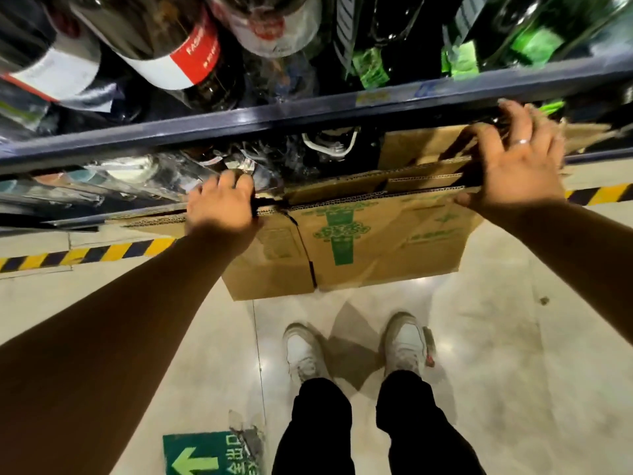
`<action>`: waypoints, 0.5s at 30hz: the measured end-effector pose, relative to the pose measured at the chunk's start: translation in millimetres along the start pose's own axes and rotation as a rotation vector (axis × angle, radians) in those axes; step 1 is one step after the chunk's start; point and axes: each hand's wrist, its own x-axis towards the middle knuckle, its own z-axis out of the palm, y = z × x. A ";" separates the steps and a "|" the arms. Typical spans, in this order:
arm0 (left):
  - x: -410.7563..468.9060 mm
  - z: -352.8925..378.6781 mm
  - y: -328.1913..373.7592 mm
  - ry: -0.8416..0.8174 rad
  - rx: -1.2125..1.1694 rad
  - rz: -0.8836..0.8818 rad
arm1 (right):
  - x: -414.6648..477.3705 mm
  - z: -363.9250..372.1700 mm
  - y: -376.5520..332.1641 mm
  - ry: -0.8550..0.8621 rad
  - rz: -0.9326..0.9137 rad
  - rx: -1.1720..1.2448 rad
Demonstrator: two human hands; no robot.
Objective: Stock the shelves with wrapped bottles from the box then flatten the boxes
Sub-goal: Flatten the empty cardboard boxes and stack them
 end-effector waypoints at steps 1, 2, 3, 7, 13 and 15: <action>-3.3 0.8 1.7 -0.022 -0.057 0.007 | 2.3 0.3 2.3 -0.016 -0.010 0.009; -8.0 3.7 2.4 0.005 -0.095 0.027 | 4.3 -0.7 3.7 -0.038 -0.020 0.010; -13.0 8.1 2.5 0.057 -0.097 0.071 | 6.3 -1.8 5.0 -0.071 -0.032 0.003; -26.6 13.9 2.7 0.110 -0.121 0.209 | 12.9 -4.5 8.1 -0.300 -0.067 -0.124; -52.1 12.2 3.6 0.102 -0.163 0.222 | 9.3 -13.4 12.1 -0.334 -0.149 -0.182; -65.7 8.3 -0.8 0.082 -0.182 0.216 | 6.4 -26.2 11.4 -0.366 -0.190 -0.162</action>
